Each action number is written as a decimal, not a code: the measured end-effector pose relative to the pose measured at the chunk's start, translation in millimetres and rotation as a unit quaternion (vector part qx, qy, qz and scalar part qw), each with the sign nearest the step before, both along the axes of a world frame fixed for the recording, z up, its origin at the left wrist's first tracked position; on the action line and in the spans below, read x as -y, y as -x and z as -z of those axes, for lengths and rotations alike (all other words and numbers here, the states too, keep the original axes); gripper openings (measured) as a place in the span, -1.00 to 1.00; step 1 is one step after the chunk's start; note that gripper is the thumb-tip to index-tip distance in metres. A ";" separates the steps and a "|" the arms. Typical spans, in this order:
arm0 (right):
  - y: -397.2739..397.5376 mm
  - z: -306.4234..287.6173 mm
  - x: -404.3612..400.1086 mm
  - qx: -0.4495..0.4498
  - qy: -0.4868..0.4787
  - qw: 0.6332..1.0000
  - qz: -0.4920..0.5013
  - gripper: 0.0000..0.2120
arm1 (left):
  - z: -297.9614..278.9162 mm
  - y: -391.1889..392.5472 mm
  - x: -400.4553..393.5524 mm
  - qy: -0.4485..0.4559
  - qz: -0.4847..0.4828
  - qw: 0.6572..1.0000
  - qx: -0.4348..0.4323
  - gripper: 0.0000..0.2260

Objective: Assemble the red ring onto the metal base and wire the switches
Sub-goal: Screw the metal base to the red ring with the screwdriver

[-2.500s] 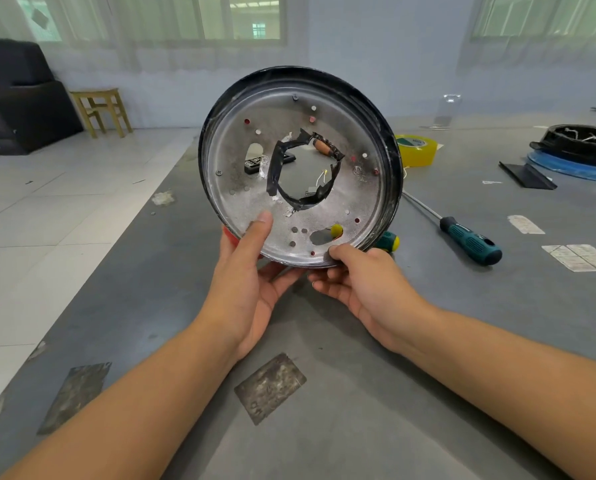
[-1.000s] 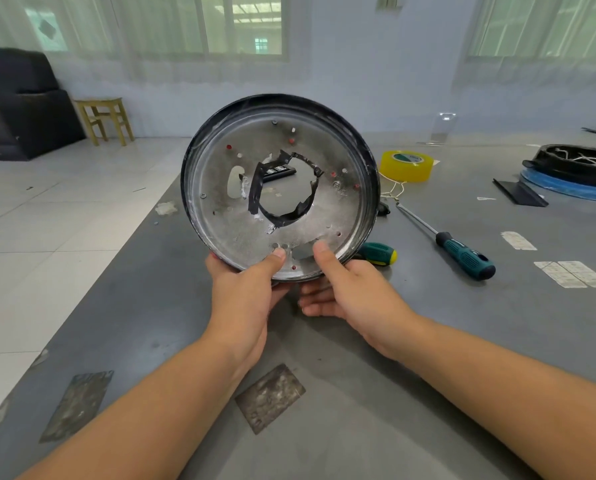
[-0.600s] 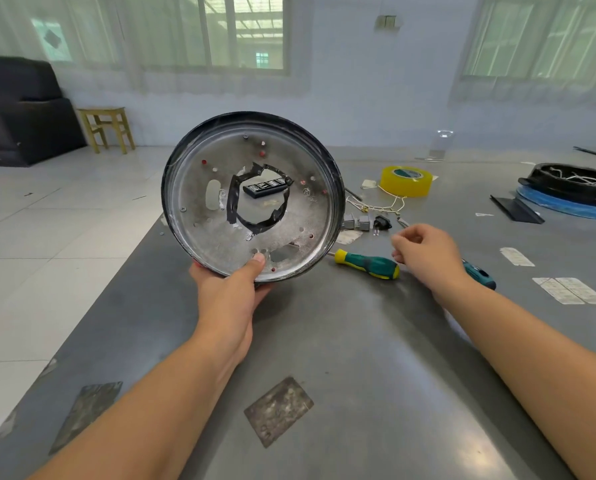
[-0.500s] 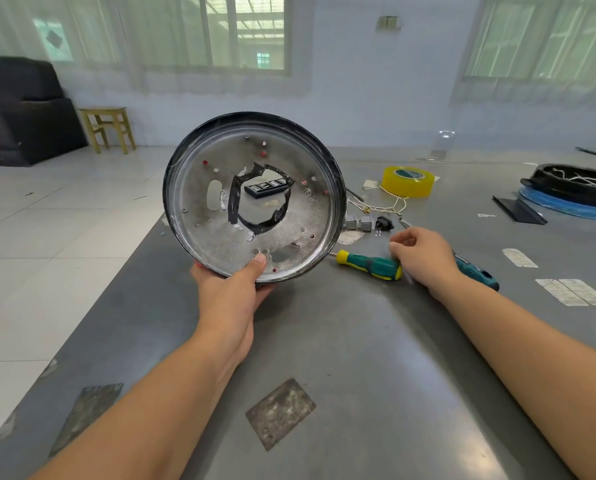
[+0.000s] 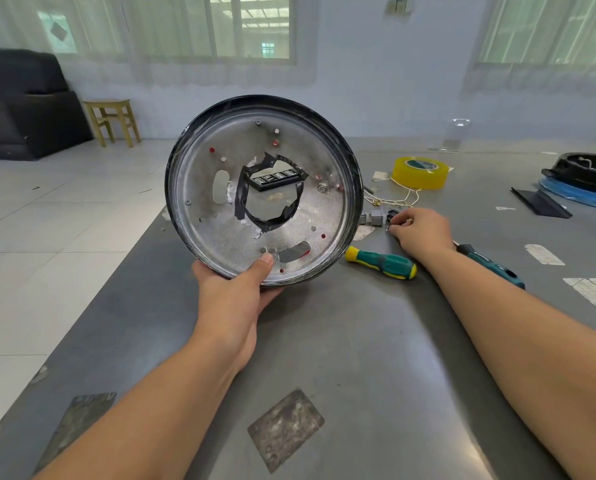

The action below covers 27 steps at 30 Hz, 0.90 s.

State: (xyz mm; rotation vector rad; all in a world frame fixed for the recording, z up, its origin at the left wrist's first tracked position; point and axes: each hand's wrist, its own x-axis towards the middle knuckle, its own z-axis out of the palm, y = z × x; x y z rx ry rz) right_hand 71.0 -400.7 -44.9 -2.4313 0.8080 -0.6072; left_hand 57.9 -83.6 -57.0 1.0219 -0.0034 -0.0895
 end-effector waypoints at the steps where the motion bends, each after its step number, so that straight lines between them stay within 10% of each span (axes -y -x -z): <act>1: -0.7 0.0 -0.6 -0.002 0.000 1.000 0.002 -0.91 | -0.2 0.2 -0.1 -0.001 0.001 1.000 0.000 -0.50; 13: 41.4 -18.8 -39.3 0.241 -0.075 0.968 -0.007 -0.91 | -5.2 5.1 -0.7 -0.004 -0.002 1.000 -0.009 -0.51; 18: 62.9 -35.6 -103.5 0.338 -0.002 0.927 -0.163 -0.89 | -6.9 8.1 -0.5 -0.012 -0.004 1.000 0.002 -0.50; 27: 74.8 -23.1 -164.0 0.215 0.135 0.898 -0.360 -0.92 | -7.8 13.1 -0.1 -0.043 -0.008 0.999 0.025 -0.45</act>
